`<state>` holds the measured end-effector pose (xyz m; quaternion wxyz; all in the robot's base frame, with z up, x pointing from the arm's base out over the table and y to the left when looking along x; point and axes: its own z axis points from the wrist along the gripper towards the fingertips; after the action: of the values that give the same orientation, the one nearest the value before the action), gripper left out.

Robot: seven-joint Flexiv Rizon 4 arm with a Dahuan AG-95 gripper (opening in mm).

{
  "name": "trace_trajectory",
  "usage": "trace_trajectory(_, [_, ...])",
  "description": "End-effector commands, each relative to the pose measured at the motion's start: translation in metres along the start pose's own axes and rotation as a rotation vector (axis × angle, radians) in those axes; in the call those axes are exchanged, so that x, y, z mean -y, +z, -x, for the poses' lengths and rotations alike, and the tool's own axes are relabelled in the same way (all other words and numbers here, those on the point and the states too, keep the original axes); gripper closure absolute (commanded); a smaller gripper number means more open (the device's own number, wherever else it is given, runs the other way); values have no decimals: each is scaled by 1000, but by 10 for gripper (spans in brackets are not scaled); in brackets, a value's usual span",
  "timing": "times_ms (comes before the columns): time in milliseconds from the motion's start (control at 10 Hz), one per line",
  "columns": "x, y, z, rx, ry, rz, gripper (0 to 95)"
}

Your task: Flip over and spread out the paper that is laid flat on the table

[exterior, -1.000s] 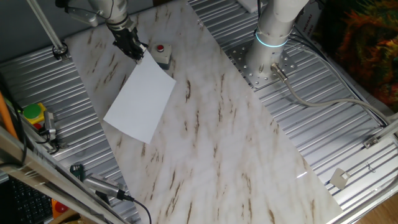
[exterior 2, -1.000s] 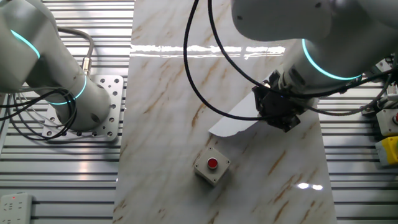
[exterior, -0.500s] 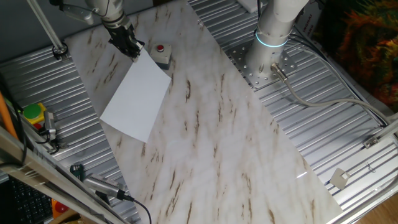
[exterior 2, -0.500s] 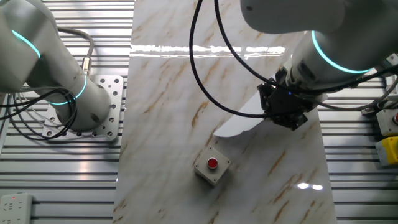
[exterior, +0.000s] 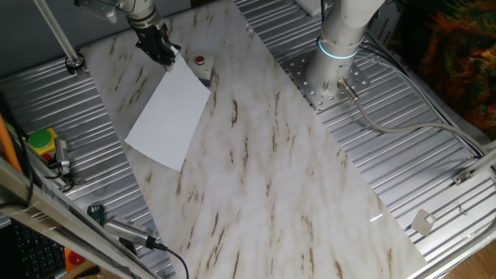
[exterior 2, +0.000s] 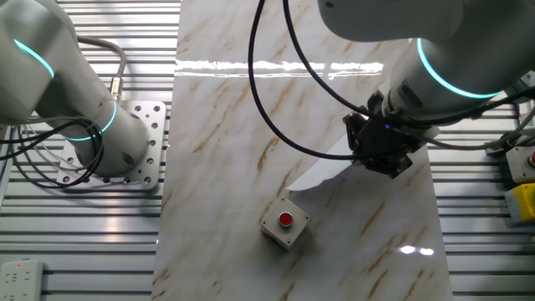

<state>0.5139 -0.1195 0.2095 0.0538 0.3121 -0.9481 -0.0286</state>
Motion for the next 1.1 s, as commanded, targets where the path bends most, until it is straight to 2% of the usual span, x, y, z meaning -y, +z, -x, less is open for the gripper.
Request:
trace_trajectory(100, [1,-5,-1,-4,0,2,950])
trace_trajectory(600, [-3,-12,-5,-17,0,-24,950])
trace_trajectory(800, [-5,-17,-3,-26,5,-31,950])
trace_trajectory(1100, [-10,-24,1,-52,8,-59,950])
